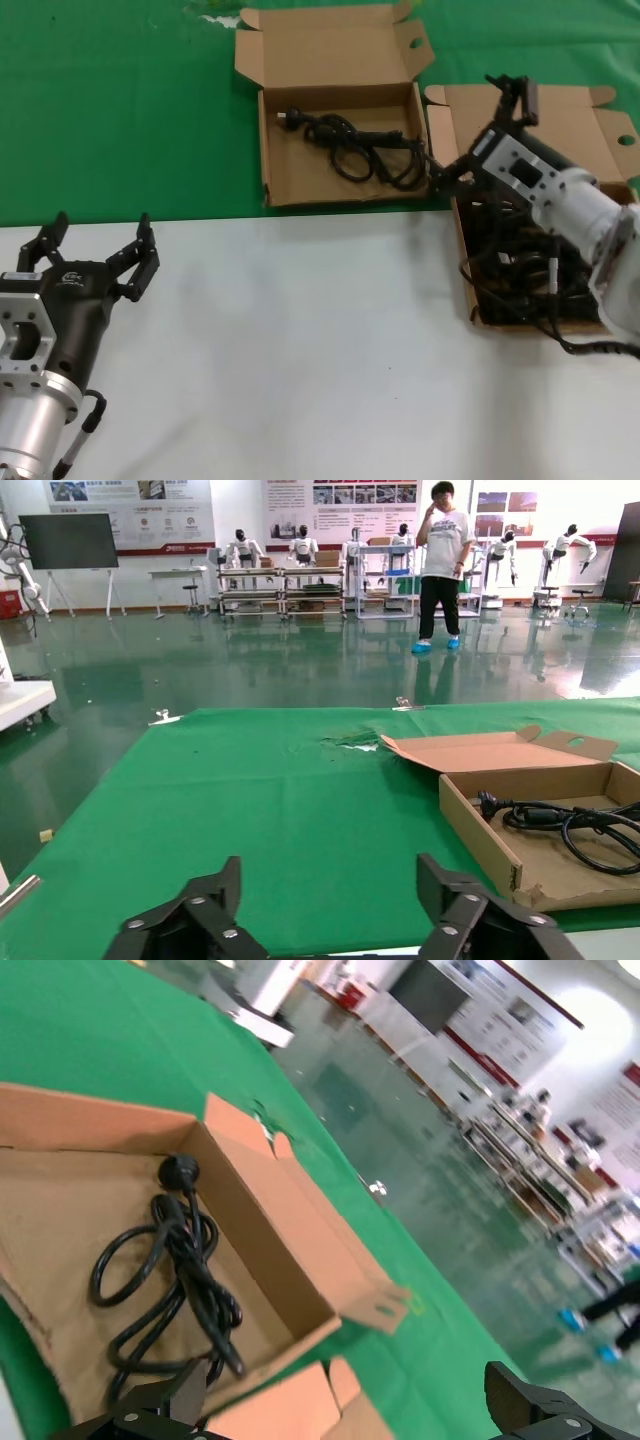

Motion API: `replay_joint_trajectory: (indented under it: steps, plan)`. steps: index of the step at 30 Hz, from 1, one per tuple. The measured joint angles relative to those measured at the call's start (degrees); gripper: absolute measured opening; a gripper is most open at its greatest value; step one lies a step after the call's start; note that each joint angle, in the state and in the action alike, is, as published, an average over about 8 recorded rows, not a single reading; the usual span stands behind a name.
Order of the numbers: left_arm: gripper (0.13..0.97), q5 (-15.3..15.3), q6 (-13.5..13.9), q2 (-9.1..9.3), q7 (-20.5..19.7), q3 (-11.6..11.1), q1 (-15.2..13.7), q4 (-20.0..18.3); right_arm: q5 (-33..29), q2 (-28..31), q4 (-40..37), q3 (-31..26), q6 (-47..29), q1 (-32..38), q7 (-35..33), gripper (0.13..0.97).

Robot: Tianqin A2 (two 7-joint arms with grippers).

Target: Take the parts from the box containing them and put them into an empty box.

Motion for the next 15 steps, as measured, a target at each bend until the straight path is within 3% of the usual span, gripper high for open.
replay_joint_trajectory:
  steps: [7,15]
  plan:
    - [0.660,0.00,0.00,0.00,0.00,0.00,0.00,0.00,0.21,1.01,8.33,0.32,3.55,-6.91,7.83,0.966]
    - [0.807,-0.01,0.00,0.00,0.00,0.00,0.00,0.00,0.44,2.19,17.90,0.68,7.63,-14.91,16.83,0.966]
